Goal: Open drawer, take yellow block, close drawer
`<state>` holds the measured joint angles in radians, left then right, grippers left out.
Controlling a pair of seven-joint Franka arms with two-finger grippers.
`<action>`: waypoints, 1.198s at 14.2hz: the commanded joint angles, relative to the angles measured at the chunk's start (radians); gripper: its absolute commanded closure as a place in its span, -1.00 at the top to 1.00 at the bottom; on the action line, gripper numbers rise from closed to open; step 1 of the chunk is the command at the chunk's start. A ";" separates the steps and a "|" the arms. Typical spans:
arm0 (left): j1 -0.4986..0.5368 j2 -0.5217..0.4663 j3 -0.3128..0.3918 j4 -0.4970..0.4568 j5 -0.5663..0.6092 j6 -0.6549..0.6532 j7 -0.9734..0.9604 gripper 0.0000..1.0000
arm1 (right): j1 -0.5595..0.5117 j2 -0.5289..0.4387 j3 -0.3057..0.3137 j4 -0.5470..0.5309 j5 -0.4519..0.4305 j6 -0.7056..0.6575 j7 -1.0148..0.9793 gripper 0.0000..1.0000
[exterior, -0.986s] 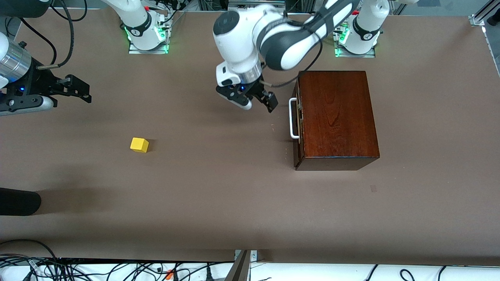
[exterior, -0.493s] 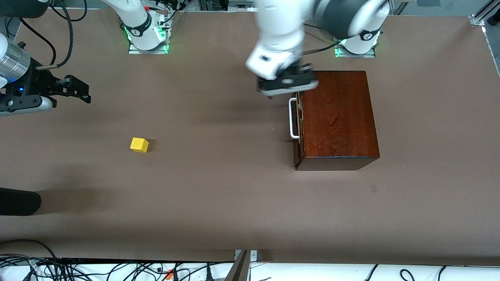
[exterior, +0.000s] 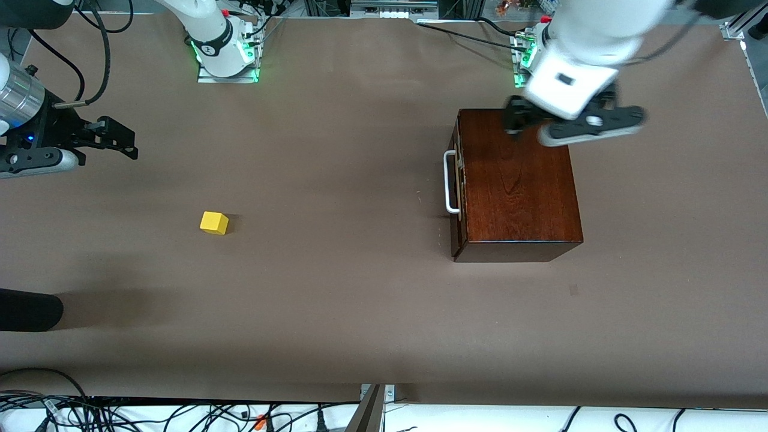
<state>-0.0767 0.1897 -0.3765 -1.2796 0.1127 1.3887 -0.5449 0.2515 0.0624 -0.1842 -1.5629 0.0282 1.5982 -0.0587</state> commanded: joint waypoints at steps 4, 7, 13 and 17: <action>-0.006 -0.084 0.327 -0.102 -0.123 0.010 0.512 1.00 | -0.017 0.010 0.002 0.021 0.007 -0.007 -0.003 1.00; -0.006 -0.140 0.375 -0.232 -0.137 0.119 0.597 1.00 | -0.017 0.010 0.002 0.021 0.007 -0.006 -0.001 1.00; -0.005 -0.194 0.381 -0.311 -0.130 0.161 0.593 1.00 | -0.017 0.010 0.002 0.021 0.007 -0.006 -0.003 1.00; 0.000 -0.191 0.380 -0.302 -0.131 0.142 0.586 1.00 | -0.017 0.010 0.002 0.021 0.007 -0.007 -0.003 1.00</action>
<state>-0.0783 0.0226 -0.0005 -1.5558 -0.0076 1.5280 0.0274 0.2457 0.0635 -0.1871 -1.5629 0.0283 1.5983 -0.0585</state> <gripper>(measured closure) 0.000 0.000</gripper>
